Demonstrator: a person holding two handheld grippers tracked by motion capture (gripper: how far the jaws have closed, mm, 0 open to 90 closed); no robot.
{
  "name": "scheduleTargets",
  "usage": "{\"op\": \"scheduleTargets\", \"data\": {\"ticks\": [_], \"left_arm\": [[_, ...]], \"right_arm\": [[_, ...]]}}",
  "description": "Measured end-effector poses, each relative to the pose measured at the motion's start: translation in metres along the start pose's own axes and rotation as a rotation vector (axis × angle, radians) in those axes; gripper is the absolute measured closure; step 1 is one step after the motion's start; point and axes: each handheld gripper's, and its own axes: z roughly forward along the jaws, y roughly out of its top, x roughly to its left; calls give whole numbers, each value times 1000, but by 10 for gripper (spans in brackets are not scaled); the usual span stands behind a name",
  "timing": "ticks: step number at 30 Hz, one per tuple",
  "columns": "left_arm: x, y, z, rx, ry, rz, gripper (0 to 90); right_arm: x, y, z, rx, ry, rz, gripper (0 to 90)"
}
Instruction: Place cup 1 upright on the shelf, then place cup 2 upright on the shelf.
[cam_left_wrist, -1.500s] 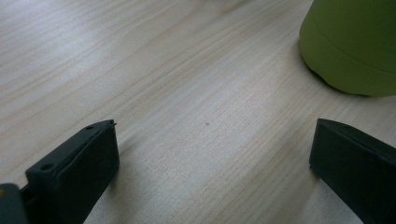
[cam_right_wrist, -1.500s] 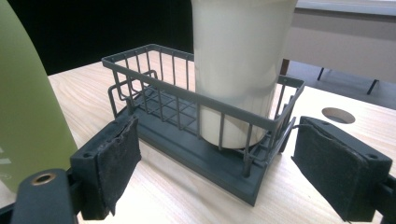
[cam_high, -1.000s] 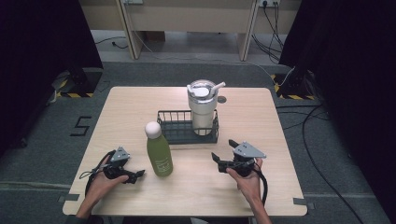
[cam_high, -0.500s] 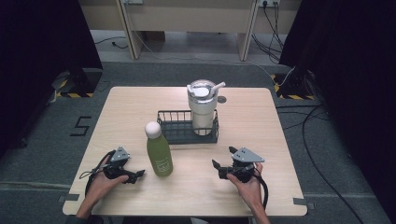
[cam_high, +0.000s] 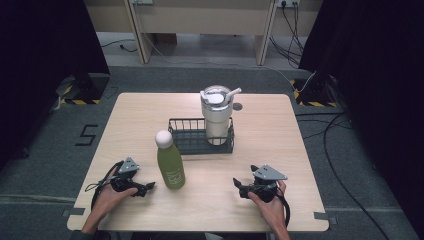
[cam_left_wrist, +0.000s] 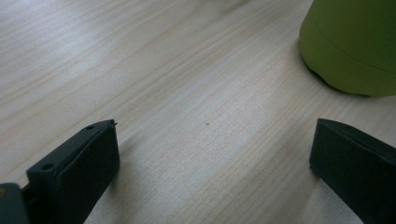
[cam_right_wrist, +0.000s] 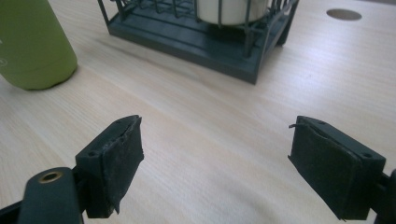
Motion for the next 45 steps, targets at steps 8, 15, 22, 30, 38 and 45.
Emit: {"op": "scheduleTargets", "data": {"ticks": [8, 15, 22, 30, 38, 45], "left_arm": [[0, 0, 0, -2, -1, -4, 4], [0, 0, 0, -3, -1, -4, 3], [0, 0, 1, -1, 1, -6, 0], [0, 0, 1, -1, 1, -6, 0], [0, 0, 1, -2, 2, -7, 0], [0, 0, 1, 0, 2, -5, 0]], "right_arm": [[0, -8, -4, 43, -3, 0, 170], [2, -14, -7, 72, -1, 17, 166], [1, -21, -10, 121, -2, 18, 162], [3, -24, -12, 189, -29, 5, 154], [6, -26, -9, 259, -8, -42, 24], [6, -26, -8, 275, -1, -50, 2]]}}
